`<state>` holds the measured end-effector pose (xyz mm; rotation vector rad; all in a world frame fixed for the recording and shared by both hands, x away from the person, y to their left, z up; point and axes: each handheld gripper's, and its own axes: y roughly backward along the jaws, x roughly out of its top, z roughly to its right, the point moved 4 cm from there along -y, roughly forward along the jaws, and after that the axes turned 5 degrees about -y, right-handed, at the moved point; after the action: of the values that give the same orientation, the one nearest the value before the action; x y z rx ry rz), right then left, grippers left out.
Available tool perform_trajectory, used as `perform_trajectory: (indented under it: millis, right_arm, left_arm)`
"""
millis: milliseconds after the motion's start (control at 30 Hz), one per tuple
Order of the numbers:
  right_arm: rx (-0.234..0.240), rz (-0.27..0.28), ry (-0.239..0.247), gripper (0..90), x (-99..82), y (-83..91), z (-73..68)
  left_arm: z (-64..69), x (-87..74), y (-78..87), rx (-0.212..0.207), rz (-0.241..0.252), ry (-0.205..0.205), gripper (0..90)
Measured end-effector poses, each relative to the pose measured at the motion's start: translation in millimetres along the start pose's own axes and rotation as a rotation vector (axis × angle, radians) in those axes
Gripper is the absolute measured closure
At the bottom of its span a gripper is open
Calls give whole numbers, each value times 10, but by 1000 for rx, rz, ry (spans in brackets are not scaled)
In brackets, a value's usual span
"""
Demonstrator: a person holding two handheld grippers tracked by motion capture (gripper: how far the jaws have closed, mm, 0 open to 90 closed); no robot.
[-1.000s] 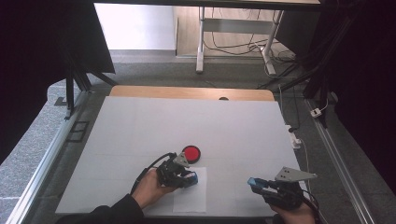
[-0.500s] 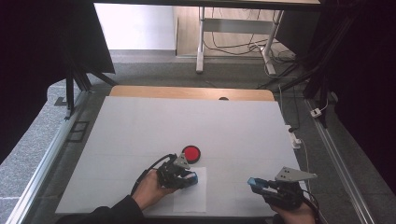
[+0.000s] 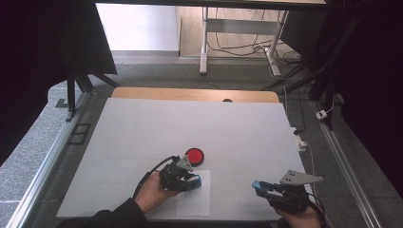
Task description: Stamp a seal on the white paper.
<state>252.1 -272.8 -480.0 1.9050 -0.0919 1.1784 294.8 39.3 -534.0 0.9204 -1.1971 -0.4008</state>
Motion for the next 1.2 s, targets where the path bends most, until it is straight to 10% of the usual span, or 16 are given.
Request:
perform_trajectory:
  millis: [1200]
  right_arm:
    - [0, 4, 1, 689, 1, 2, -1]
  left_arm:
    - [18, 99, 520, -49, 162, -9, 697]
